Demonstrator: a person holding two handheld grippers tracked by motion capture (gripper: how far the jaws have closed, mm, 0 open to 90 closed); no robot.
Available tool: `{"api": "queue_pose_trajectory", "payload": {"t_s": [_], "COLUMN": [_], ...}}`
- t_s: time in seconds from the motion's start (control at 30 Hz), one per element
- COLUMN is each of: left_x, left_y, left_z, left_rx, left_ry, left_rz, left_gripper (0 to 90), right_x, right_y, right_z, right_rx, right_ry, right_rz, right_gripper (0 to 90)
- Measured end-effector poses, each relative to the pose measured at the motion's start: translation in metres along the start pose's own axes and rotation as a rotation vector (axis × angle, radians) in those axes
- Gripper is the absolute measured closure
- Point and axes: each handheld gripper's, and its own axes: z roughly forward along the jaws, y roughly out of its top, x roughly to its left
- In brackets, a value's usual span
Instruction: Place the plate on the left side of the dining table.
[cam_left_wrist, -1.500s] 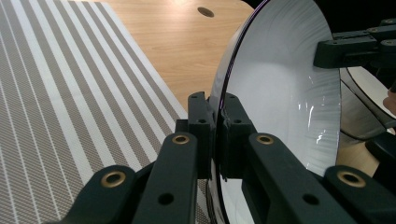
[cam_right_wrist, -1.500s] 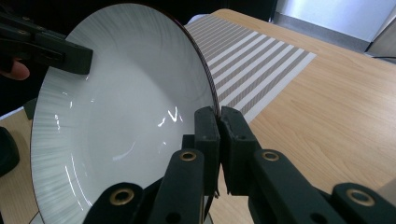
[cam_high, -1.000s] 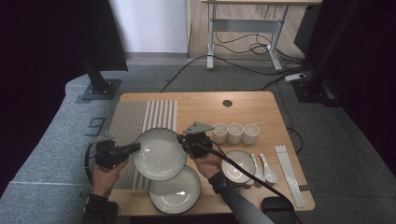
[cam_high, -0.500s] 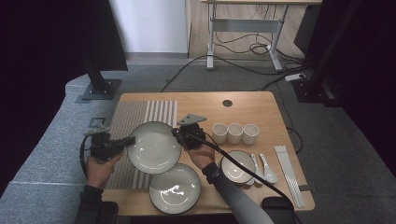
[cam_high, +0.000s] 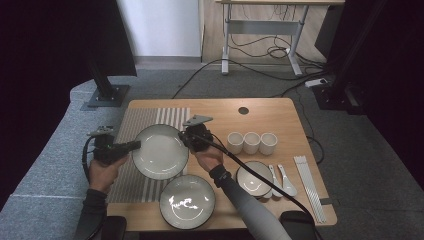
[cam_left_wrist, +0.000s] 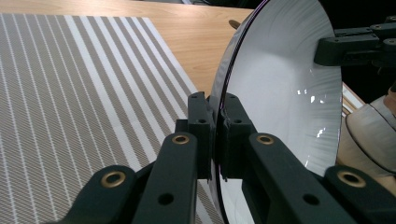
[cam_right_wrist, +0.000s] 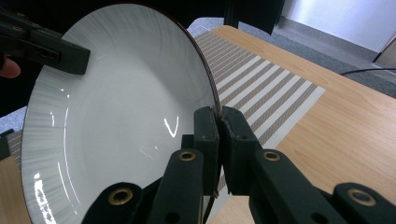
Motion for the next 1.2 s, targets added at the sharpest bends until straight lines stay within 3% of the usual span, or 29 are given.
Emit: {"api": "queue_pose_trajectory", "payload": {"t_s": [0.77,1.2], "left_x": [0.039,0.061], "left_y": [0.015,0.014], "left_z": [0.002,0.008], "left_rx": [0.006,0.008], "left_ry": [0.02,0.047], "left_rz": [-0.033,-0.039], "left_gripper": [85.3,85.3], "right_x": [-0.004,-0.007], "right_y": [0.022,0.024], "right_z": [0.045,0.074], "right_rx": [0.011,0.009], "right_ry": [0.004,0.012], "right_rz": [0.0,0.004], "right_gripper": [85.0,84.7]}}
